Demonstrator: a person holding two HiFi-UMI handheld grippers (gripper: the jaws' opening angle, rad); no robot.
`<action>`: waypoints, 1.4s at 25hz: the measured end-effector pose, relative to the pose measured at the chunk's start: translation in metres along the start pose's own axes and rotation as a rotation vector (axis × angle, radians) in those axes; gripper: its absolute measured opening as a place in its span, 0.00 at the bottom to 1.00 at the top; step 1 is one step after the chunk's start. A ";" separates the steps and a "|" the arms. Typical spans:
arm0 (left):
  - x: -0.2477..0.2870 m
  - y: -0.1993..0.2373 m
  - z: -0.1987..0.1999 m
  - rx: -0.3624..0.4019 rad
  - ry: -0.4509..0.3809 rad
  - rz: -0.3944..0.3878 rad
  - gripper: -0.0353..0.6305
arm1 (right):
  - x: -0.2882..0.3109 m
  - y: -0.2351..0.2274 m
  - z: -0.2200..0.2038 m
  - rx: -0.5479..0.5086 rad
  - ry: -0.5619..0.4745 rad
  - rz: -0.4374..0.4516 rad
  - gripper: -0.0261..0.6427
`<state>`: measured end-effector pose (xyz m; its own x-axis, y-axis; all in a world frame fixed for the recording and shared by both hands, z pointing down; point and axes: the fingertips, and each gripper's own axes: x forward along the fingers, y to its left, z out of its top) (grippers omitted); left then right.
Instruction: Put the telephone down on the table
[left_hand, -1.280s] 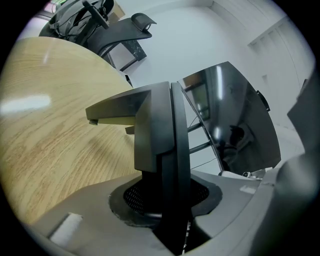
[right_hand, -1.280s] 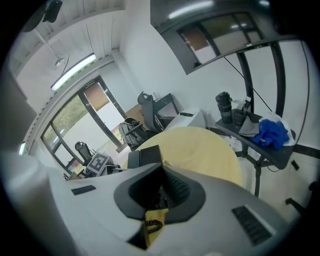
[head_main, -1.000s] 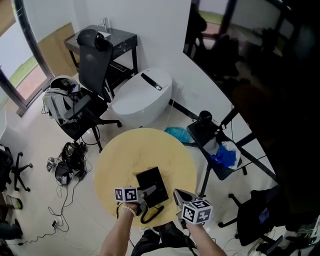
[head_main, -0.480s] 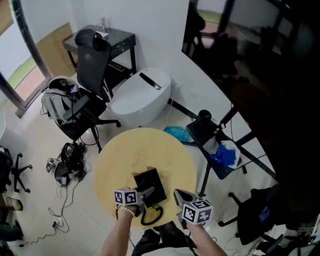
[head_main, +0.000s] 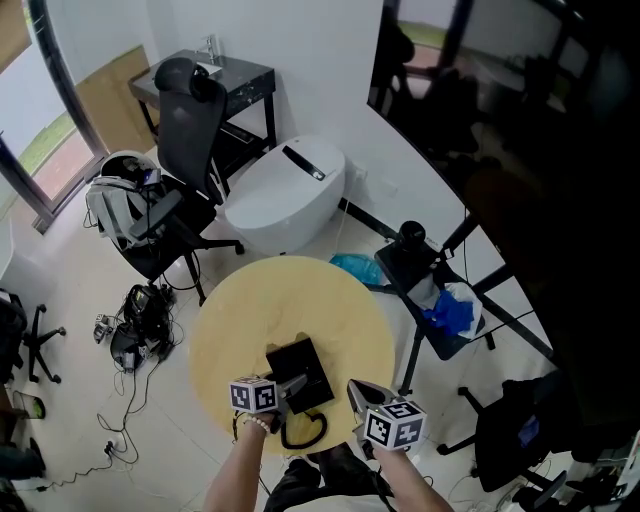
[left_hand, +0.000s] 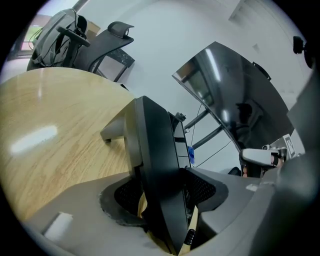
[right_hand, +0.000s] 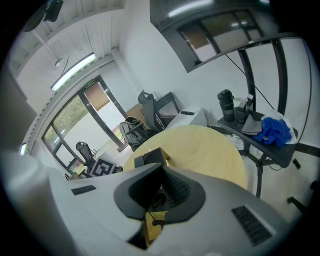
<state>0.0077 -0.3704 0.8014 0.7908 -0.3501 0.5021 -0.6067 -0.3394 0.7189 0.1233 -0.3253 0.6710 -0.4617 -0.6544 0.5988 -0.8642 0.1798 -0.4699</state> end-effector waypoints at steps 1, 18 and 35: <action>-0.001 0.002 0.000 0.002 0.001 0.013 0.47 | 0.000 0.001 0.000 0.000 0.001 0.001 0.05; -0.066 -0.005 0.019 0.019 -0.195 0.243 0.70 | 0.009 0.012 -0.004 -0.041 0.012 0.027 0.05; -0.192 -0.084 0.005 0.090 -0.441 0.241 0.05 | -0.024 0.068 -0.026 -0.195 -0.023 -0.021 0.05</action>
<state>-0.0934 -0.2791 0.6419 0.5297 -0.7565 0.3835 -0.7874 -0.2705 0.5540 0.0700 -0.2787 0.6413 -0.4406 -0.6758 0.5909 -0.8969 0.3034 -0.3218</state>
